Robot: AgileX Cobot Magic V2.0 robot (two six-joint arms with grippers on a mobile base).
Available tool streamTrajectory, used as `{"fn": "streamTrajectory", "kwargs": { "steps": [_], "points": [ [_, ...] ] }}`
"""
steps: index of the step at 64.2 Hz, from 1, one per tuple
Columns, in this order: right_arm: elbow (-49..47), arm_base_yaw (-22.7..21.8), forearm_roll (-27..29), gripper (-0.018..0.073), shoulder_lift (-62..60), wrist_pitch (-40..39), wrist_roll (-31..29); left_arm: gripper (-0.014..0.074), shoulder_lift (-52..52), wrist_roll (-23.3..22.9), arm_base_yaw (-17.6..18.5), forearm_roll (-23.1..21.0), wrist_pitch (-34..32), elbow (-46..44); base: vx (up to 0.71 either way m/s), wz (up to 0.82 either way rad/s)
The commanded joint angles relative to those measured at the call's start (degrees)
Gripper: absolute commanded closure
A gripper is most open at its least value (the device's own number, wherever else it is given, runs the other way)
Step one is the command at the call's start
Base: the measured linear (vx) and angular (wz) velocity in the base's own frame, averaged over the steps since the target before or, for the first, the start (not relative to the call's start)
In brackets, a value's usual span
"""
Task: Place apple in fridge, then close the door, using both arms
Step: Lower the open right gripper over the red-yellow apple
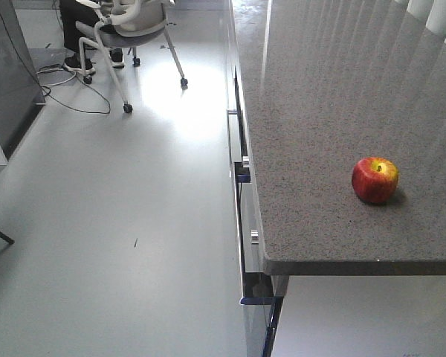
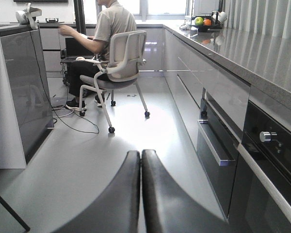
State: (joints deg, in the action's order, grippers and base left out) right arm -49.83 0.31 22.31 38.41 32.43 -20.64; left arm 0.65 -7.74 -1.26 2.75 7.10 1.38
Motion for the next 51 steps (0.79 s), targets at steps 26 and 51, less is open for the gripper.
{"fn": "streamTrajectory", "kwargs": {
  "steps": [26,51],
  "points": [
    [-20.7,-0.4,-9.1,-0.0108,28.9,-4.3,11.7,0.0603,0.9,-0.5,0.0,0.0,-4.3,-1.0,0.0,0.0],
    [-32.2,-0.4,-13.1,-0.0097,46.4,5.3,15.6,0.0603,0.9,-0.5,0.0,0.0,-4.3,-1.0,0.0,0.0]
  ]
}}
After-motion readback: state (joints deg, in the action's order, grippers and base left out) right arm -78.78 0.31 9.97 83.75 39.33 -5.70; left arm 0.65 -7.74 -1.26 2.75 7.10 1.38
